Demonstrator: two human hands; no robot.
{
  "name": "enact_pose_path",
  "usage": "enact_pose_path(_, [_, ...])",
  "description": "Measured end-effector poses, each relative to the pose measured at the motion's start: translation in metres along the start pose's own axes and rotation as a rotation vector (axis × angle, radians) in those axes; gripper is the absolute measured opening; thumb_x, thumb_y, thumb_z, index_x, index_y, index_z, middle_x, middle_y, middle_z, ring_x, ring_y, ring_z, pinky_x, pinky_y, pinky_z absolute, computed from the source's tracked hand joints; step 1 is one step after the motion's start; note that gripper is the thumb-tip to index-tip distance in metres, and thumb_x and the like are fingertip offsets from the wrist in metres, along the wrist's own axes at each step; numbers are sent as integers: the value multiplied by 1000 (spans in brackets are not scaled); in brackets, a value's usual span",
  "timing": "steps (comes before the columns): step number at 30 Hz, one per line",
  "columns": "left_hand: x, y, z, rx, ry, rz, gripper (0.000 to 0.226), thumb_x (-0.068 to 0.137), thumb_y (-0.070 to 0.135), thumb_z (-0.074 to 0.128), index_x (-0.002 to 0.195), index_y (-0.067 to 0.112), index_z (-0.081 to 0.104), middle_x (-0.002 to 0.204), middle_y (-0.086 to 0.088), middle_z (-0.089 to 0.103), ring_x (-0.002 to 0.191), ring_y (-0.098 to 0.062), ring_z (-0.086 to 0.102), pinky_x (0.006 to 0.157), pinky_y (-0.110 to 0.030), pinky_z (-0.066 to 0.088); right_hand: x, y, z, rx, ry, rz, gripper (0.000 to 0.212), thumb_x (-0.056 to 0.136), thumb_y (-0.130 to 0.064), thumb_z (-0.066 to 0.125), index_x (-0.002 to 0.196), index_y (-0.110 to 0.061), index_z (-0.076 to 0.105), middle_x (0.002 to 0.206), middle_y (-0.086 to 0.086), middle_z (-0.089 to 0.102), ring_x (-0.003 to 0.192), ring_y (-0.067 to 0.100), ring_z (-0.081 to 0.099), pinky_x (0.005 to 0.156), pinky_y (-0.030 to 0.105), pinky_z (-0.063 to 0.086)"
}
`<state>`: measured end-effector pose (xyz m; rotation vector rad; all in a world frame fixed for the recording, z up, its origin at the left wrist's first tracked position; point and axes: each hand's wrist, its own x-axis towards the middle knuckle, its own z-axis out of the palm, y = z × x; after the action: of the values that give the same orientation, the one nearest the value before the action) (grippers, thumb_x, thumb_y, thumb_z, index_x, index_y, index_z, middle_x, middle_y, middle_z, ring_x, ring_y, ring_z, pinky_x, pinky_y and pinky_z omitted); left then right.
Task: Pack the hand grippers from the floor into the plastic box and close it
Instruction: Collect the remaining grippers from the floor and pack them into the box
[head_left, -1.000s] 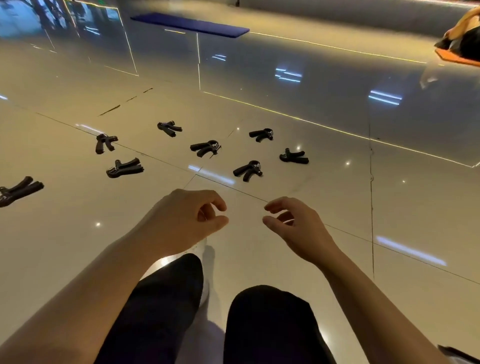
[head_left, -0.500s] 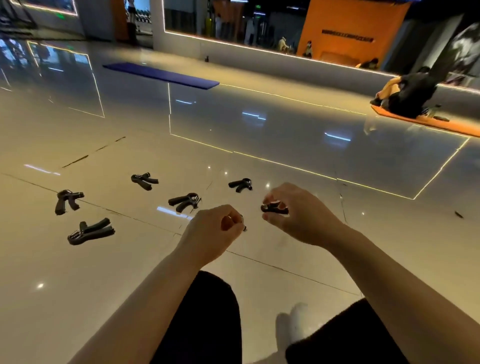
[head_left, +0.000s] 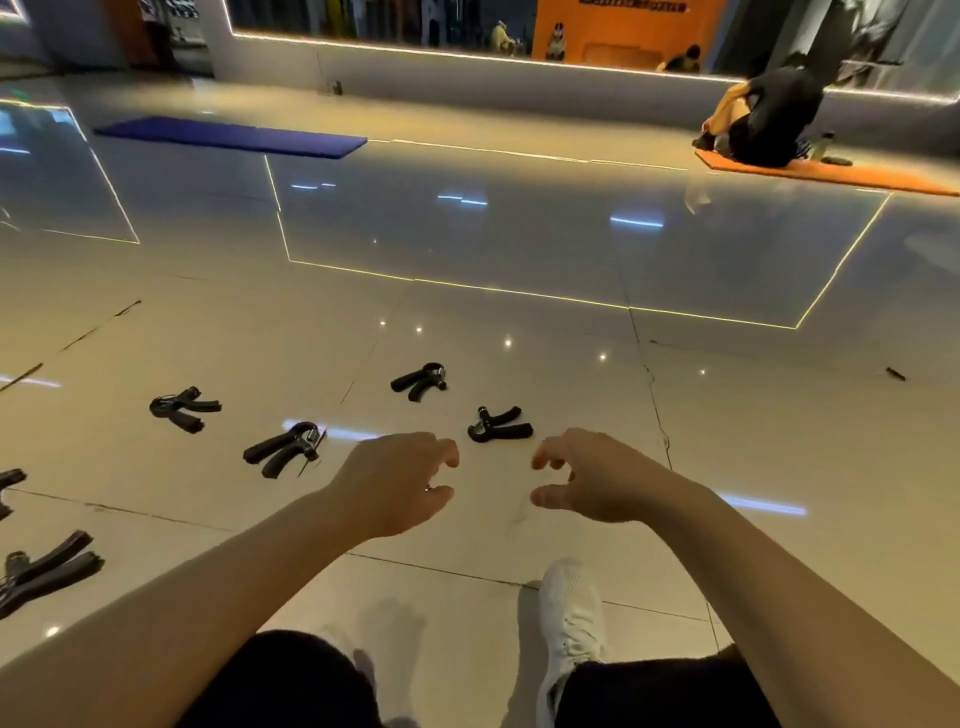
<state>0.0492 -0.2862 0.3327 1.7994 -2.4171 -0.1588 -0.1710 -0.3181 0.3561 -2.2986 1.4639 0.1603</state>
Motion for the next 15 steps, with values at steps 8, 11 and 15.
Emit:
enact_pose_path(8, [81, -66, 23, 202, -194, -22, 42, 93, 41, 45, 132, 26, 42, 123, 5, 53, 105, -16, 55, 75, -25, 39, 108, -3, 13, -463, -344, -90, 59, 90, -42, 56, 141, -21, 35, 138, 4, 39, 120, 26, 45, 92, 36, 43])
enact_pose_path(11, [105, -98, 30, 332, -248, 27, 44, 94, 42, 42, 134, 25, 39, 124, 3, 51, 107, -18, 54, 78, -29, 41, 147, 5, 4, -458, -388, -95, 59, 90, -43, 55, 141, -21, 35, 139, 4, 40, 120, 26, 46, 93, 37, 43])
enact_pose_path(15, [145, -133, 45, 274, -309, 8, 48, 92, 48, 43, 136, 28, 36, 126, 5, 49, 107, -17, 54, 78, -28, 41, 202, 27, -10, -368, -434, -44, 60, 90, -44, 54, 142, -23, 33, 142, 2, 38, 124, 24, 44, 97, 35, 40])
